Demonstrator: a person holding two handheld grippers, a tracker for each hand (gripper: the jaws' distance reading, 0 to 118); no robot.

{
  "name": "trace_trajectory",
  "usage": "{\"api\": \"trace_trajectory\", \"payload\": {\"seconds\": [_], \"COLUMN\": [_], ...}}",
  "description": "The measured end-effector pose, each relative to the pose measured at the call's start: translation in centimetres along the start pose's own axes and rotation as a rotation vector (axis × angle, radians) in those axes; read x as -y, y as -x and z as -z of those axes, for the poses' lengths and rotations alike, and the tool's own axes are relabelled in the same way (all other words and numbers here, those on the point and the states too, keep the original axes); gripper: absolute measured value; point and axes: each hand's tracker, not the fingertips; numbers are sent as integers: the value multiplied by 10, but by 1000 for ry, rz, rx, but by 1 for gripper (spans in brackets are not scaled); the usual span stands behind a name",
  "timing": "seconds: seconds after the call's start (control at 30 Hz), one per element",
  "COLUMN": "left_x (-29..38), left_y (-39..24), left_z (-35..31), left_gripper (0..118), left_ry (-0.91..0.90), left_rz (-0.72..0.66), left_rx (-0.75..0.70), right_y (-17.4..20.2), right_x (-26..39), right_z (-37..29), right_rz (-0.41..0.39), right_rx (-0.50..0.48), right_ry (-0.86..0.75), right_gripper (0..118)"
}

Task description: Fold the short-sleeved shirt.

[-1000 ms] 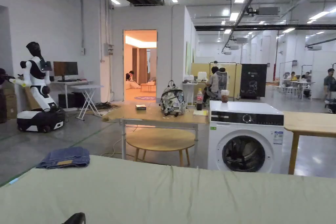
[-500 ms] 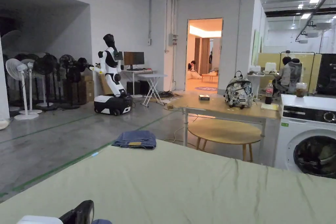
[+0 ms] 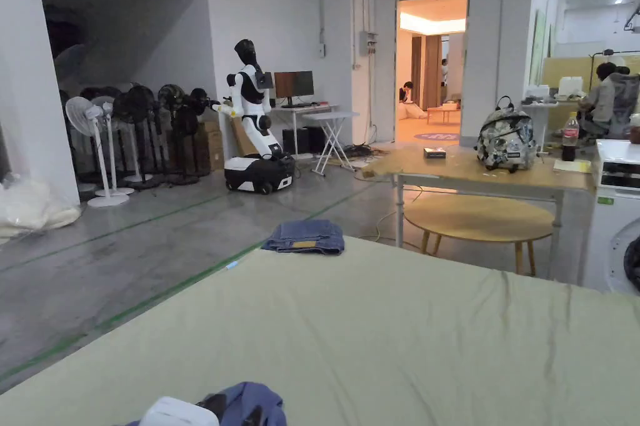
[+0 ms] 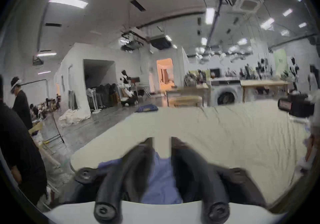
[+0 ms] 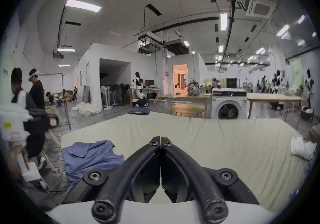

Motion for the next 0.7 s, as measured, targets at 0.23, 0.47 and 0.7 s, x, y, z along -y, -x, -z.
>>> {"api": "trace_trajectory", "payload": {"seconds": [0.23, 0.47, 0.7], "left_x": [62, 115, 150], "left_y": [45, 75, 59], "left_z": [106, 209, 259], "left_gripper": [87, 87, 65], "left_ry": [343, 508, 681], "left_rz": [-31, -130, -103], "left_rx": [161, 227, 242], "right_y": [-14, -41, -60], "right_x": [32, 48, 62], "right_z": [3, 1, 5], "right_rz": [42, 65, 131], "right_rx": [35, 117, 160], "right_ry": [111, 185, 233], "right_gripper": [0, 0, 0]}}
